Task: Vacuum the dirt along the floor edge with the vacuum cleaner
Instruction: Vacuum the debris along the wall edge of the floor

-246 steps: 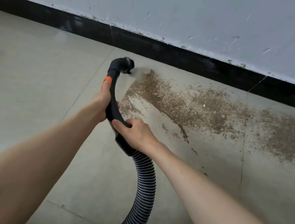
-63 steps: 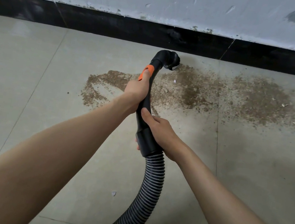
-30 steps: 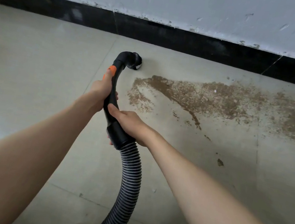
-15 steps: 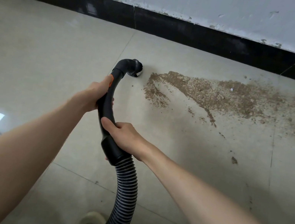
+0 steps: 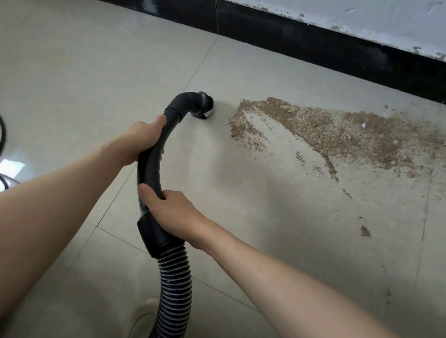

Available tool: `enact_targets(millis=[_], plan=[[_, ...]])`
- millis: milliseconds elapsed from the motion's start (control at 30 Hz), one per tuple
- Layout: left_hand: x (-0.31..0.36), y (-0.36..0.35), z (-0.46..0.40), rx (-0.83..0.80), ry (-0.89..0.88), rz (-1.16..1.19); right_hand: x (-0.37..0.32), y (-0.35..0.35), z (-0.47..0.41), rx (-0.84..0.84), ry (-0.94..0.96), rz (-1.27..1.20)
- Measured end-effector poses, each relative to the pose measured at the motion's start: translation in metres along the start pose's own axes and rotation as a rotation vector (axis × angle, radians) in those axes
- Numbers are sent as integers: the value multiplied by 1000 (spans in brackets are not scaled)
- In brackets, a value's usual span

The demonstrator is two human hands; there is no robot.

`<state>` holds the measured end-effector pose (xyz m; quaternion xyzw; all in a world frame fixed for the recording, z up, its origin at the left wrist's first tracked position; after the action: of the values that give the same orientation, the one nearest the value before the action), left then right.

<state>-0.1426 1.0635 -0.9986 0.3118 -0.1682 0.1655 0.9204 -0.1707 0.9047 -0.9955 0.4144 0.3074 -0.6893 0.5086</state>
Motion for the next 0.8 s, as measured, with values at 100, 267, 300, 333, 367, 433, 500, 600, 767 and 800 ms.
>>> enact_targets(millis=[100,267,300,333,367,433,500,600,767,800], plan=[[-5,1,1,-20,4,-9,1,-6,2,-9,-36,-47],[-11,1,4,-51,3,-13,2,-12,6,-5,-60,-76],[-11,0,4,-54,2,-16,2,-12,7,0,-63,-72],[-10,-1,5,-55,0,-19,3,-10,8,8,-68,-71],[-8,-2,6,-54,-2,-22,4,-9,8,18,-71,-70],[-4,-8,6,-55,-11,-29,5,-4,10,38,-64,-71],[2,-14,6,-55,-28,-37,5,5,12,57,-61,-72],[14,-26,5,-54,-58,-51,3,23,17,87,-73,-122],[37,-48,10,-107,-91,0,-5,58,28,120,-79,-151],[42,-53,11,-116,-91,17,-6,65,30,119,-84,-152]])
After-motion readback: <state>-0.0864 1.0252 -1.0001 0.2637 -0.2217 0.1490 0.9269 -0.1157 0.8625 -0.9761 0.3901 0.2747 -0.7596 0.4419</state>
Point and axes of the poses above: each hand's wrist, its own z-axis away from the middle knuckle, its own y-axis out of the back of the hand, x = y × z, the point moved 4 cm from there along -z, towards the middle knuckle, and after that the axes turned 14 degrees about y, right-handed, at the moved point
